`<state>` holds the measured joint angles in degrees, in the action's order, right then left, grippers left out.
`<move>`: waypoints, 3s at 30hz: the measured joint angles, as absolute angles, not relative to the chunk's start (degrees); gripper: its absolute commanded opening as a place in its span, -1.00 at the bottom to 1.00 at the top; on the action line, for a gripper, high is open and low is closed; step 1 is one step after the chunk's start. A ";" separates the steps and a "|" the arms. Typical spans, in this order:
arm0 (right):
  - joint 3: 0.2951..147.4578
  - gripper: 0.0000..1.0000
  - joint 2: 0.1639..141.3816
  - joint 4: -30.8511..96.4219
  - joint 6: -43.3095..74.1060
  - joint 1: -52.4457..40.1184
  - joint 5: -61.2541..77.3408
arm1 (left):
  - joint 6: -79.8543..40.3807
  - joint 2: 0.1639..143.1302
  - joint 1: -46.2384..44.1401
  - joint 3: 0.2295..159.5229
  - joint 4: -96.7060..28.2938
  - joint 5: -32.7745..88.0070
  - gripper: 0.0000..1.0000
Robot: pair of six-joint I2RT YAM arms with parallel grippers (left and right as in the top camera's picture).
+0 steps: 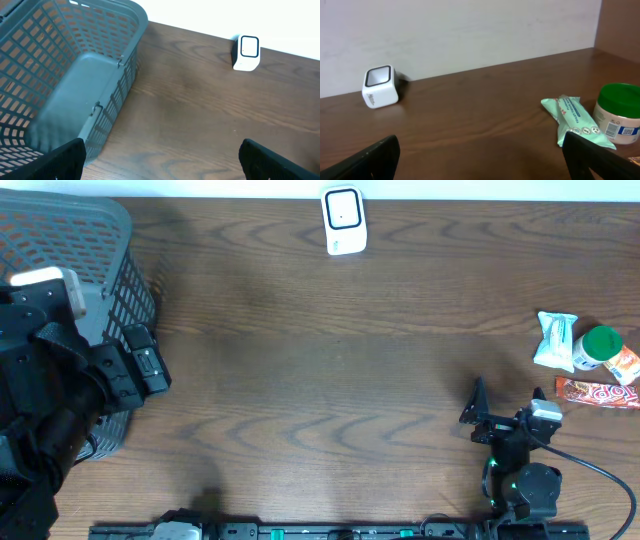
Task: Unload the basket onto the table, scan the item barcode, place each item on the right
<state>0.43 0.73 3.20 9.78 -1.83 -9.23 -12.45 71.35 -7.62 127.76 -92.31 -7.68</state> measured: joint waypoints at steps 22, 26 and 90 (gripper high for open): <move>0.43 0.98 0.73 3.20 9.78 -1.83 -9.23 | -12.43 71.35 -7.62 127.76 -92.31 -7.68 0.96; 0.43 0.99 0.73 3.18 9.78 -1.83 -9.23 | -12.16 71.35 -7.62 127.76 -92.29 -7.70 0.96; 0.40 0.99 0.67 3.20 9.78 -1.83 -8.95 | 4.36 7.29 -2.61 16.32 -16.03 1.63 0.96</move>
<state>0.40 0.67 3.20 9.78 -1.83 -8.95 4.36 7.29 -2.61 16.32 -16.03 1.63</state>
